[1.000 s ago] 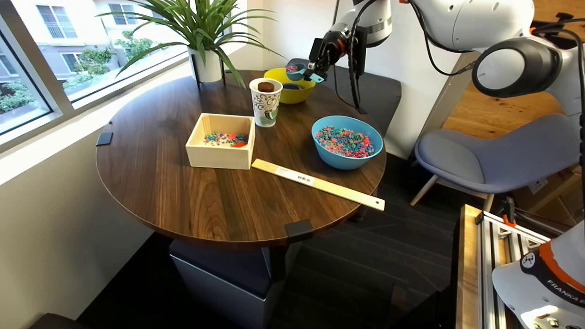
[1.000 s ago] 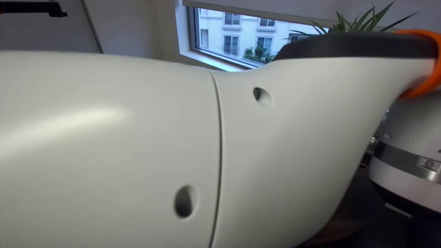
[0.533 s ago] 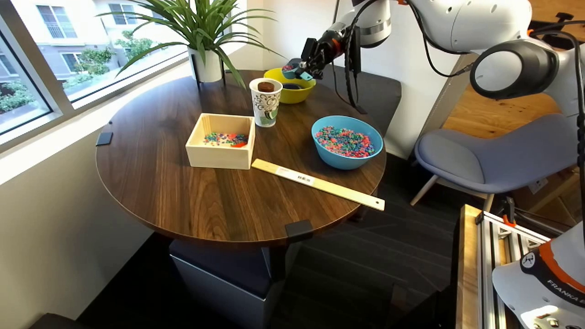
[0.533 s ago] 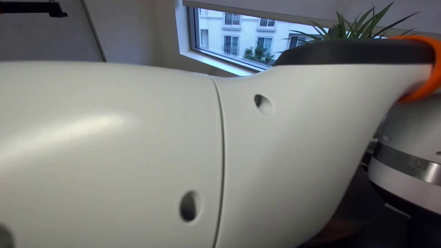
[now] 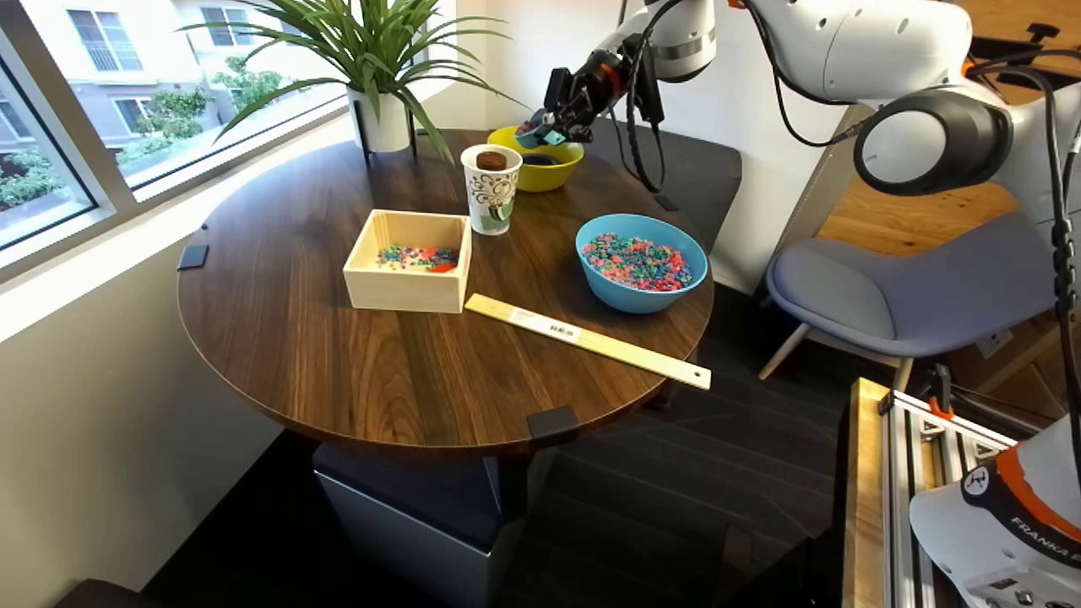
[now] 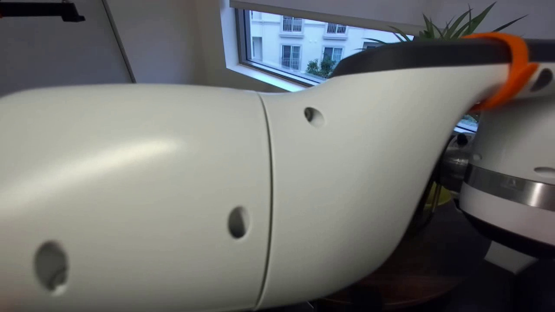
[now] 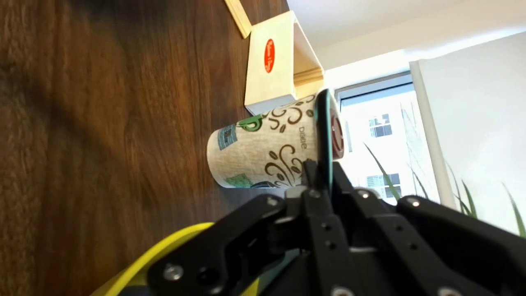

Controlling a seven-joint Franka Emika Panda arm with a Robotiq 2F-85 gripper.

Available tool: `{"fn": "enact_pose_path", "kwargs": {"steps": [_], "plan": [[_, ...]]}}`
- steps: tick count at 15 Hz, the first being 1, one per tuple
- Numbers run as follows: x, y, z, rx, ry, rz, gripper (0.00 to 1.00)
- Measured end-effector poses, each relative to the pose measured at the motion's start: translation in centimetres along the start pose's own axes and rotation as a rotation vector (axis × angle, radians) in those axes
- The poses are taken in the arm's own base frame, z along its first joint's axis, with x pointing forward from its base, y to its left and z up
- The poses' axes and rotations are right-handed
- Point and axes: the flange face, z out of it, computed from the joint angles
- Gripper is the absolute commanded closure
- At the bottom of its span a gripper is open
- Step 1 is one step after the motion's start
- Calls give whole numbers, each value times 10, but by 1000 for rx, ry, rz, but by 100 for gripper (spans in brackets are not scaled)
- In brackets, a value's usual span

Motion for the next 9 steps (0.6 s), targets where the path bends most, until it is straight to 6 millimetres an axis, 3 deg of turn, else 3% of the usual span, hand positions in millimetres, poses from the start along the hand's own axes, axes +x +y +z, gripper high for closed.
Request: {"fn": "enact_pose_path", "kwargs": {"steps": [9], "plan": [[1, -7, -2, -274, 71, 44, 98]]}}
